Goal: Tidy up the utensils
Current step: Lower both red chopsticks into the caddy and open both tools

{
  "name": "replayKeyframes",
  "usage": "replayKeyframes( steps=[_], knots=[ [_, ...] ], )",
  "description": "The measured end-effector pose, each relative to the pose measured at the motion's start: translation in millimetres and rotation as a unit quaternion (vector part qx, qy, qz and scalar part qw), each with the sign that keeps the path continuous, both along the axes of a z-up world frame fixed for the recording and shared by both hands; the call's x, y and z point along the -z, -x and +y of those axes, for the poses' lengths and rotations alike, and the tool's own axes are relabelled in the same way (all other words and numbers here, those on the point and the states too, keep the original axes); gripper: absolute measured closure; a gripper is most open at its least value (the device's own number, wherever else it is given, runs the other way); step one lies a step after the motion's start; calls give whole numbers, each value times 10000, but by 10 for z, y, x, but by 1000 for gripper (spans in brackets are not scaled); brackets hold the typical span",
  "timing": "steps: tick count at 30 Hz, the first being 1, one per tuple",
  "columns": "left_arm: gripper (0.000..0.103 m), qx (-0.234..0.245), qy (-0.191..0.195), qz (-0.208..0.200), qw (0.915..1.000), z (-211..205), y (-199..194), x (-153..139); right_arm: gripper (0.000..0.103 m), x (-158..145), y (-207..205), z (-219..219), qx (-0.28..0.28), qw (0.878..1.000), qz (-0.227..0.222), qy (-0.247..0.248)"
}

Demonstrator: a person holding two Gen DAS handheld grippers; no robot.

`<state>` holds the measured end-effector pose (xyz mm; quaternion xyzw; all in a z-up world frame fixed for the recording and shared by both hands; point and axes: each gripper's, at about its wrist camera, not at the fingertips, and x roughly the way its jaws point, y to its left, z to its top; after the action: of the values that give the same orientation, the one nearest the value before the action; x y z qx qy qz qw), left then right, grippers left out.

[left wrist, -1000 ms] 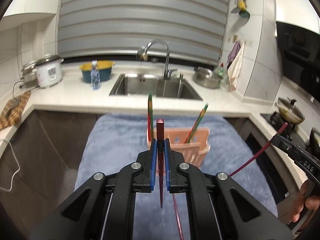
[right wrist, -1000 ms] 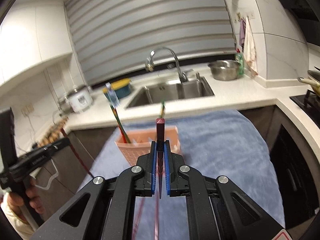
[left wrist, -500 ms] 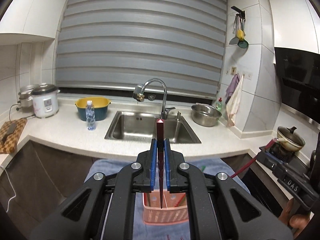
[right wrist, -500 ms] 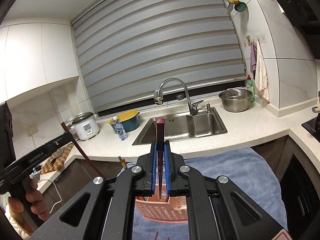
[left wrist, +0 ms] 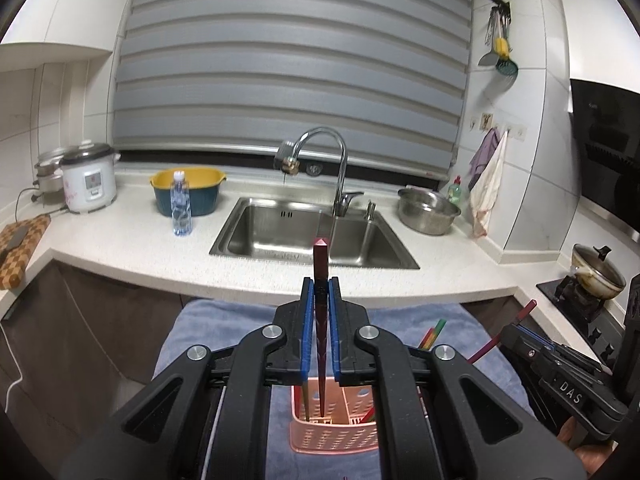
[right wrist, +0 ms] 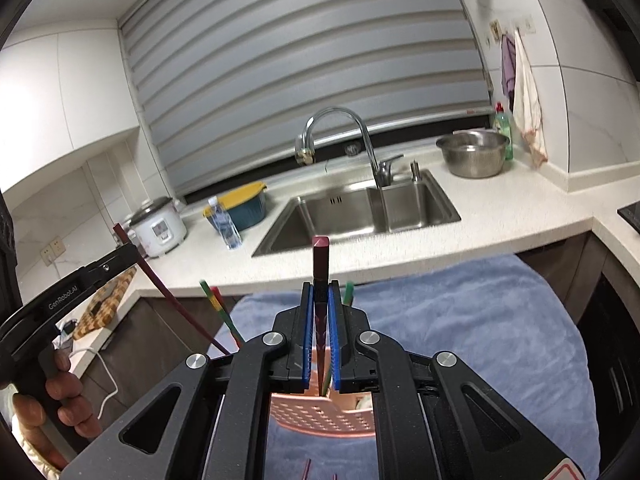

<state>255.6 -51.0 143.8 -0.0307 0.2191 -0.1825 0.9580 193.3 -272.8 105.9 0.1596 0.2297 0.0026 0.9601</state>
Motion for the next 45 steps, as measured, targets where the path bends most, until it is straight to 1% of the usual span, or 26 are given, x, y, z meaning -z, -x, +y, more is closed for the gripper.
replayKeyframes(
  steps=[6,15,16,17,18,19,22,24,30,36,41,45],
  knots=[
    [96,-45,-34,172,9998,-4,-76,143,96,137,-75,25,4,9998,174,5],
    [95,-104,-74,347,9993,-37,-99,254,95,179,-98,42,12,9997,249,42],
    [93,-142,-127,327,9993,-52,-83,267,95,179,-94,46,33,9997,248,70],
    [81,-175,-180,310,9992,-66,-70,273,90,182,-75,49,80,9997,213,107],
    [73,-220,-223,299,9991,-73,-52,281,86,180,-62,47,120,9996,205,138],
    [63,-277,-242,277,9989,-74,-32,284,84,182,-43,47,147,9996,189,157],
    [58,-322,-299,193,9988,-82,30,266,77,168,11,35,196,9995,155,170],
    [58,-343,-338,175,9987,-81,70,251,73,147,55,26,236,9994,127,198],
    [56,-330,-328,154,9988,-45,214,216,72,86,218,28,241,9995,52,197],
    [55,-307,-409,118,9986,-40,374,225,72,42,389,51,245,9996,-25,156],
    [55,-264,-424,164,9986,-45,470,263,71,41,497,96,240,9993,-9,269],
    [55,-245,-430,218,9985,-56,528,283,69,83,570,104,235,9994,51,249]
  ],
)
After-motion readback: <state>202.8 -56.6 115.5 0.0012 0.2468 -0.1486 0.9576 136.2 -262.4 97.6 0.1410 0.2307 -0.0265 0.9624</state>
